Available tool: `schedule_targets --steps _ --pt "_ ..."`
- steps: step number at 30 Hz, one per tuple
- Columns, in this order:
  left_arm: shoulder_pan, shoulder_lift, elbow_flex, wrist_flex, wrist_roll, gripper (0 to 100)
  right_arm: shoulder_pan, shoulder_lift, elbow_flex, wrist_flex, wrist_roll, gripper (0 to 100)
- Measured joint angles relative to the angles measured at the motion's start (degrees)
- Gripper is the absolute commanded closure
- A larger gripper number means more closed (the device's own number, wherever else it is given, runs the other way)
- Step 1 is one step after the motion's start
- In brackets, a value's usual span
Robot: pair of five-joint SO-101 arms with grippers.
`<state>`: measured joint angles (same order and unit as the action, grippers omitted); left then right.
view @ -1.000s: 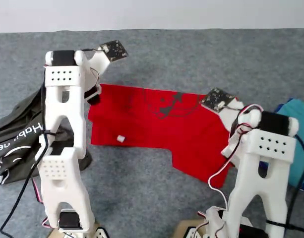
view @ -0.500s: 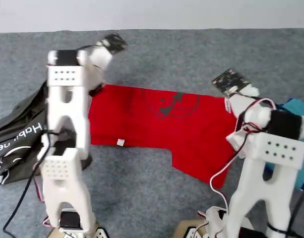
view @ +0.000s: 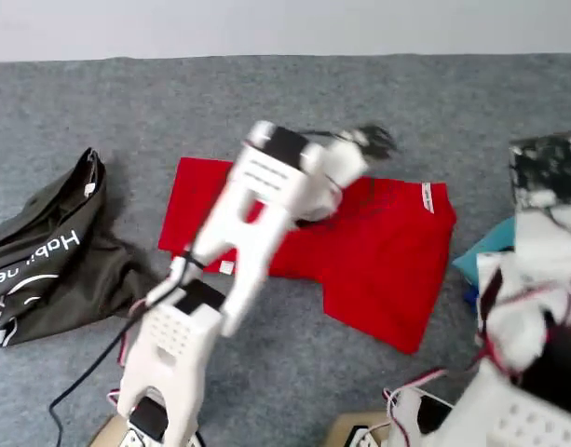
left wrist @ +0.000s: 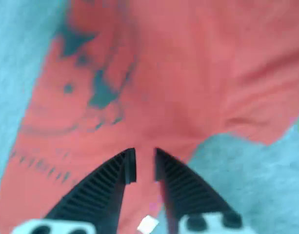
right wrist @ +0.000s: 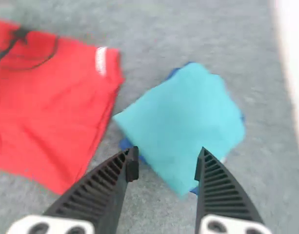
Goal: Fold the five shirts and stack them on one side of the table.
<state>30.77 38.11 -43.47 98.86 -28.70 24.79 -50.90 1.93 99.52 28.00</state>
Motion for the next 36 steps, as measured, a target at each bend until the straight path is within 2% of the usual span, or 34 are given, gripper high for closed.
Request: schedule_targets --steps 7,17,36 --pt "11.69 2.81 0.18 0.0 1.58 80 6.86 -4.13 -0.09 0.53 0.0 80.1" --pt "18.29 9.05 0.18 0.0 1.58 79 10.02 -4.75 -0.09 0.7 0.0 80.1" --pt "19.16 15.65 0.18 -0.09 -1.76 79 10.02 -9.14 -0.09 0.7 0.0 80.1"
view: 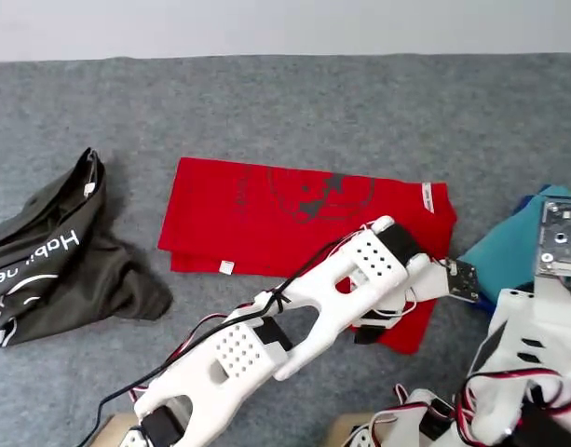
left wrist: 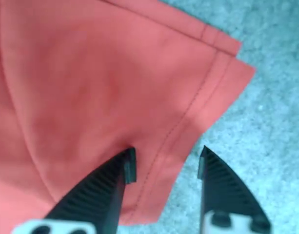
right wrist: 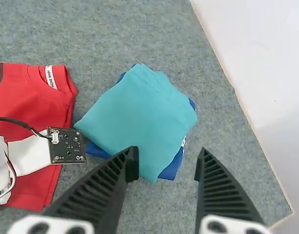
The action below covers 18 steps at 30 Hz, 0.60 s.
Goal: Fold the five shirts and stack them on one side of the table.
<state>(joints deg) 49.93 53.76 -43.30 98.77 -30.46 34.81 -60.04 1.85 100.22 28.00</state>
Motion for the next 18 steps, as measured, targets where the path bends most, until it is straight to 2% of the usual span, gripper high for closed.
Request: schedule_targets --steps 6,10,18 --pt "0.0 2.55 -1.58 0.18 1.58 79 0.0 0.0 0.0 0.0 0.0 80.1" --pt "0.0 5.19 -5.36 0.53 5.1 86 0.0 0.0 0.0 0.0 0.0 80.1" --pt "0.53 8.35 -10.73 1.49 5.98 100 0.0 -0.09 -3.6 0.0 0.0 80.1"
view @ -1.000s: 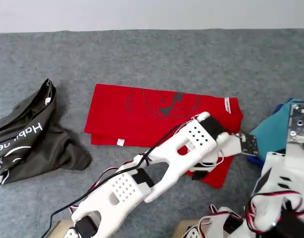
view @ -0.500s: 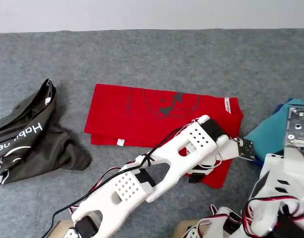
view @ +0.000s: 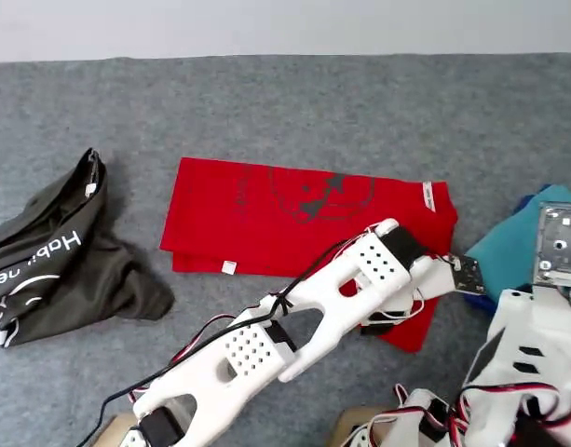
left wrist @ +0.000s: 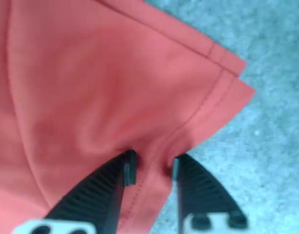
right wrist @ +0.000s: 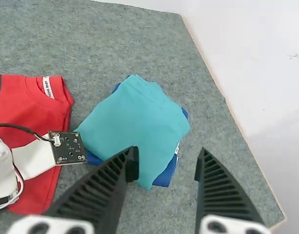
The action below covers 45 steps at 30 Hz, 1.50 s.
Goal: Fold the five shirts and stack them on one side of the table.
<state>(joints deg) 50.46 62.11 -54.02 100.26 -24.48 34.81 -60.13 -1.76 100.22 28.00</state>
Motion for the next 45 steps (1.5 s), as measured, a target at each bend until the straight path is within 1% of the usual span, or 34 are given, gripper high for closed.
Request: schedule_targets --steps 8,14,26,35,41,45 --pt "2.11 0.44 -0.44 0.0 0.26 99 0.0 0.09 -0.09 0.0 0.0 80.1" --pt "2.11 0.26 -0.53 0.0 0.26 99 0.0 0.09 -0.09 0.0 0.0 80.1" --pt "1.32 -5.1 -0.53 -0.44 0.35 100 0.0 0.09 -0.09 0.0 0.0 80.1" --pt "-3.52 -5.1 -1.23 -0.62 0.09 100 0.0 0.09 -0.09 0.0 0.0 80.1" --pt "-7.91 -5.1 -7.03 -2.11 0.09 100 0.0 0.09 1.41 0.0 0.0 80.1" --pt "-9.49 -4.66 -10.81 -3.16 0.0 100 0.0 0.0 1.41 0.0 -0.18 80.1"
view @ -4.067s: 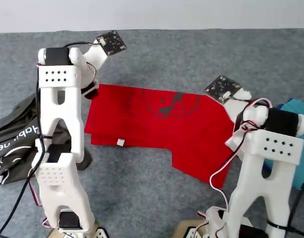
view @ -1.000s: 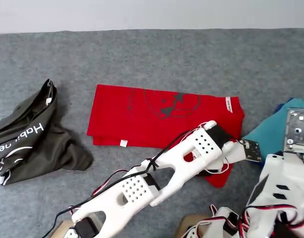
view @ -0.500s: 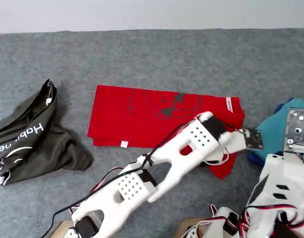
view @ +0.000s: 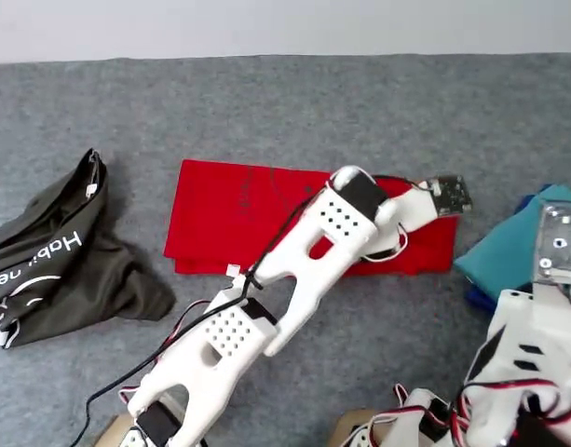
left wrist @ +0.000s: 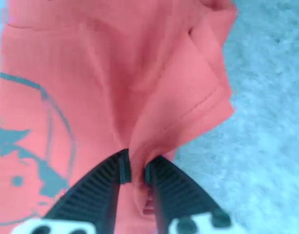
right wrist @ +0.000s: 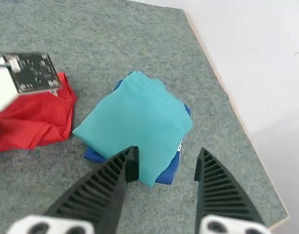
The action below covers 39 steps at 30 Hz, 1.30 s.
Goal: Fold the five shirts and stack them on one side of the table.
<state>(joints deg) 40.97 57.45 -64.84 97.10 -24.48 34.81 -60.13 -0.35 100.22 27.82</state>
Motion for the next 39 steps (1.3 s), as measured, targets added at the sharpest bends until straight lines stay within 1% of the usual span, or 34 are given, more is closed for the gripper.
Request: schedule_targets --steps 6,10,18,23,25,28,30,34,39 --pt "-0.62 4.66 -6.15 -0.35 0.0 100 0.0 0.09 0.0 0.0 0.0 80.1" --pt "-1.76 7.91 -8.7 -2.55 0.0 100 0.0 0.09 0.0 0.0 0.0 80.1" --pt "-3.43 8.44 -8.97 -6.15 0.0 99 0.0 0.09 0.0 0.09 0.0 80.1" --pt "-5.01 8.44 -8.97 -6.86 0.0 99 0.0 0.09 0.0 0.09 0.0 80.1" --pt "-5.27 8.44 -8.97 -6.86 0.0 96 0.0 0.09 0.0 0.09 0.0 80.1" --pt "-5.63 8.44 -8.97 -6.86 0.18 88 0.0 0.09 0.0 0.09 0.0 80.1" --pt "-6.07 8.44 -8.97 -6.86 0.44 85 0.0 0.09 0.0 0.09 0.0 80.1" --pt "-7.65 8.44 -8.97 -6.86 2.29 84 0.0 0.09 0.0 0.09 0.0 80.1" --pt "-9.85 8.44 -8.97 -6.86 2.37 84 0.0 0.09 0.0 0.18 0.53 80.1"
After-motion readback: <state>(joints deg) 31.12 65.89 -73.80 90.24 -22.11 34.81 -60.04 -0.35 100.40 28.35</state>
